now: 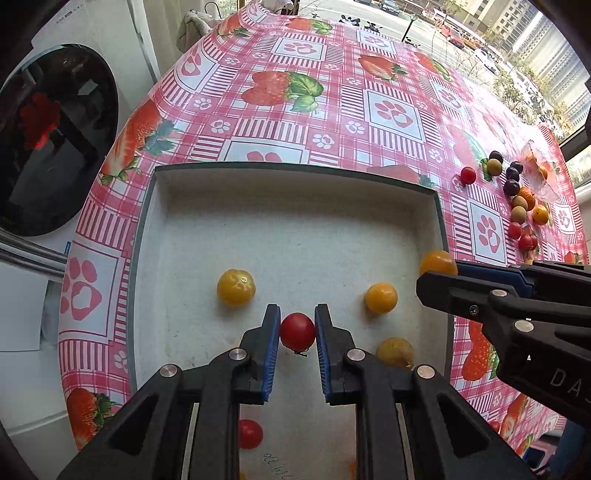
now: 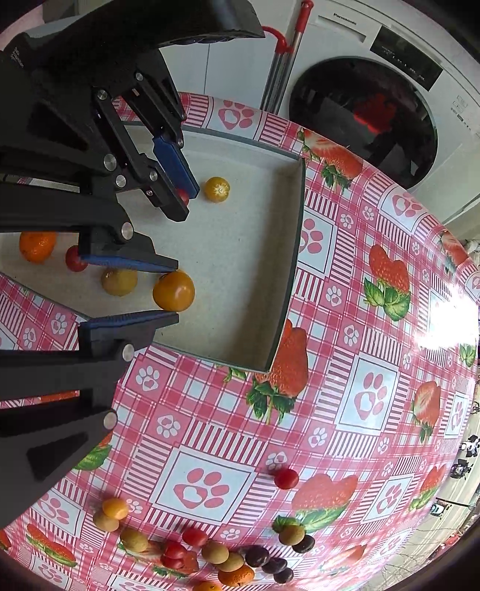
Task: Organize fruits
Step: 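Carry the red and yellow tomatoes over the white tray and open both tools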
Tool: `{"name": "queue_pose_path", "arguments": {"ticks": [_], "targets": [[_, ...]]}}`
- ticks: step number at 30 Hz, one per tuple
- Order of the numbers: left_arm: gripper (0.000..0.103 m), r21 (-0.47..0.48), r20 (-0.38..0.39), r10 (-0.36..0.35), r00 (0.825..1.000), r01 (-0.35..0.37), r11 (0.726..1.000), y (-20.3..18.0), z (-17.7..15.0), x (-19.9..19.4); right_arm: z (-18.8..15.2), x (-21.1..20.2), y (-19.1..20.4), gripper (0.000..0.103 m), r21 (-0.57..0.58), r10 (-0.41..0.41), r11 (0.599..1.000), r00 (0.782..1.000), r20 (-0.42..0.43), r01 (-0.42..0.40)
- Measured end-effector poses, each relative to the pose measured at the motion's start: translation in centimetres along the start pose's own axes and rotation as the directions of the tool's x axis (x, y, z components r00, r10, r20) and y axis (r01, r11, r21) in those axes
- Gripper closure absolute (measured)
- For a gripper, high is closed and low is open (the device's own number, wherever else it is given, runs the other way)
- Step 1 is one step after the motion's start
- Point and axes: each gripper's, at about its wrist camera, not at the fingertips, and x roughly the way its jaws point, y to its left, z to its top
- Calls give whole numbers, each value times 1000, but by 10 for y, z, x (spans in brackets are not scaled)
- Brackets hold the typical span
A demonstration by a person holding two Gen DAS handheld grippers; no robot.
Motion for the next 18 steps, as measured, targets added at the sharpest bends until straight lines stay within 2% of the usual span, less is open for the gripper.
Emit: {"name": "queue_pose_path", "arguments": {"ticks": [6, 18], "targets": [[82, 4, -36, 32, 999, -32, 999, -6, 4, 17, 16, 15, -4, 81, -2, -24, 1000, 1000, -14, 23], [82, 24, -30, 51, 998, -51, 998, -9, 3, 19, 19, 43, -6, 80, -20, -60, 998, 996, -67, 59]]}}
